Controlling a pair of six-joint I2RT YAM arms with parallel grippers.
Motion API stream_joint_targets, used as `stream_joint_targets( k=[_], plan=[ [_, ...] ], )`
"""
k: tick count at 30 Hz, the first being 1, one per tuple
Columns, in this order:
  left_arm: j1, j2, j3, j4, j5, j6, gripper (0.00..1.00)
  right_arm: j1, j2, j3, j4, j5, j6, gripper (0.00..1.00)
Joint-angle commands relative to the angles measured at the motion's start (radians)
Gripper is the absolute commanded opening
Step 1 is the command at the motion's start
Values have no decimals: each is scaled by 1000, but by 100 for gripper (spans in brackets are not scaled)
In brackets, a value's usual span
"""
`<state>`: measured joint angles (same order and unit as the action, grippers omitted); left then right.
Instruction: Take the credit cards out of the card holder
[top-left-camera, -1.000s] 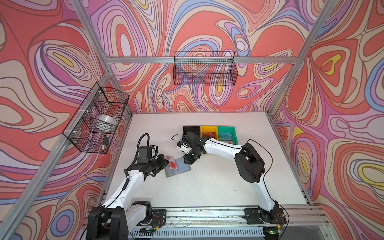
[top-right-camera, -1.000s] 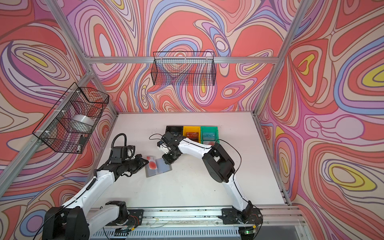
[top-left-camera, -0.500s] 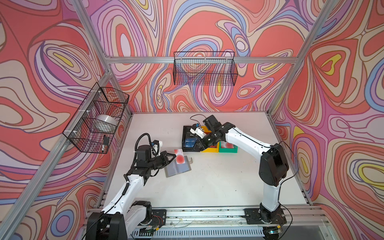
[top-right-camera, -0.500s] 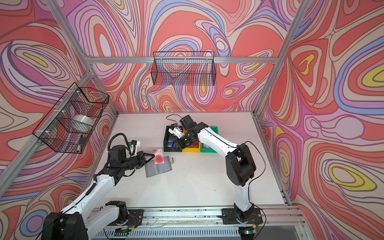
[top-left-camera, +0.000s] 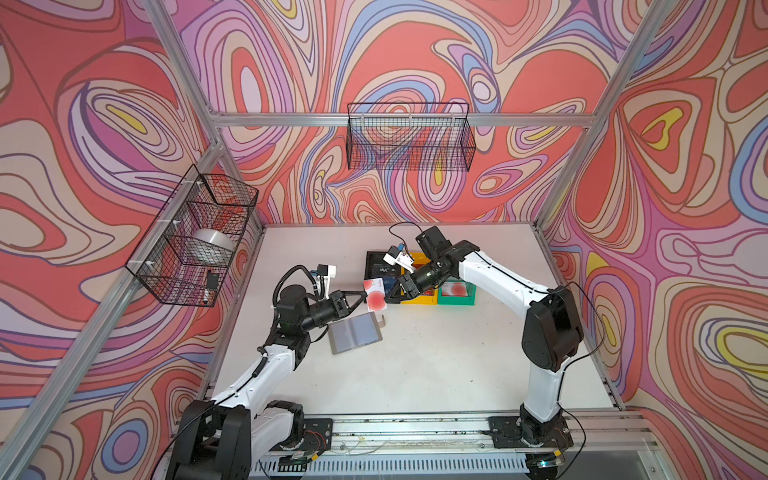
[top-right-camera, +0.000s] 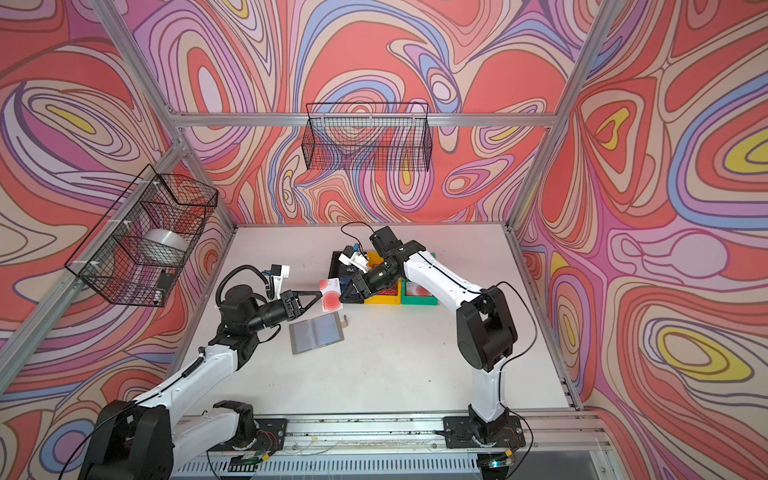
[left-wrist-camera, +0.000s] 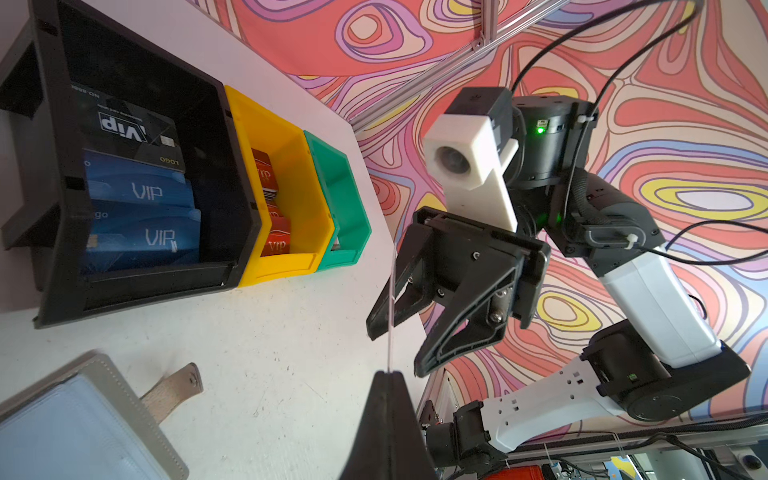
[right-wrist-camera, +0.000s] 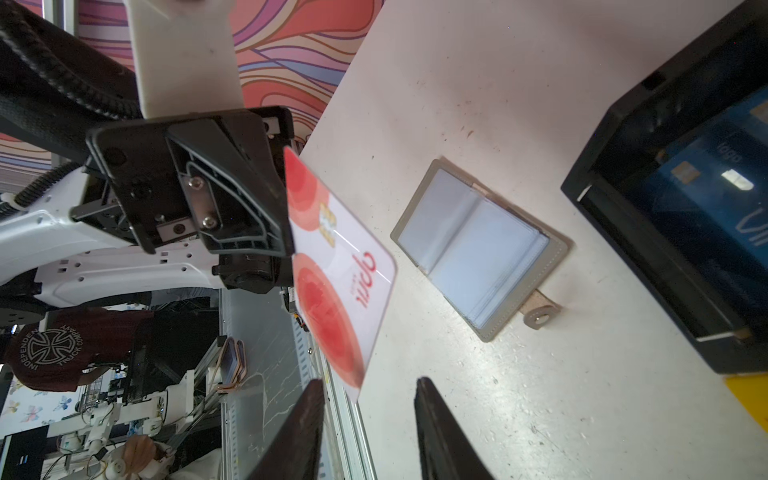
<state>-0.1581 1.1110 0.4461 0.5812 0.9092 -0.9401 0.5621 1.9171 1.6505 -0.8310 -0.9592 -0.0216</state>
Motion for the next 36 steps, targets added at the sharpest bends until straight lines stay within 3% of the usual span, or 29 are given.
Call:
stream_joint_targets(
  k=[1, 9, 16, 25, 28, 32, 36],
  plan=[
    [-6, 6, -15, 105, 9, -27, 0, -2, 18, 14, 3, -53, -11, 39],
    [-14, 19, -21, 129, -3, -37, 0, -2, 52, 16, 57, -117, 15, 37],
    [-17, 24, -32, 134, -17, -39, 0, -2, 69, 54, 89, -174, 31, 24],
    [-18, -7, -56, 67, -35, -7, 0, -2, 89, 97, 89, -207, 42, 20],
    [-18, -18, -53, 43, -35, 1, 0, -2, 98, 109, 80, -217, 40, 14],
    [-18, -25, -44, 16, -36, 11, 0, -2, 107, 136, 29, -221, 8, 7],
    [-18, -28, -36, -20, -35, 27, 0, -2, 132, 196, -115, -199, -103, 2]
  ],
)
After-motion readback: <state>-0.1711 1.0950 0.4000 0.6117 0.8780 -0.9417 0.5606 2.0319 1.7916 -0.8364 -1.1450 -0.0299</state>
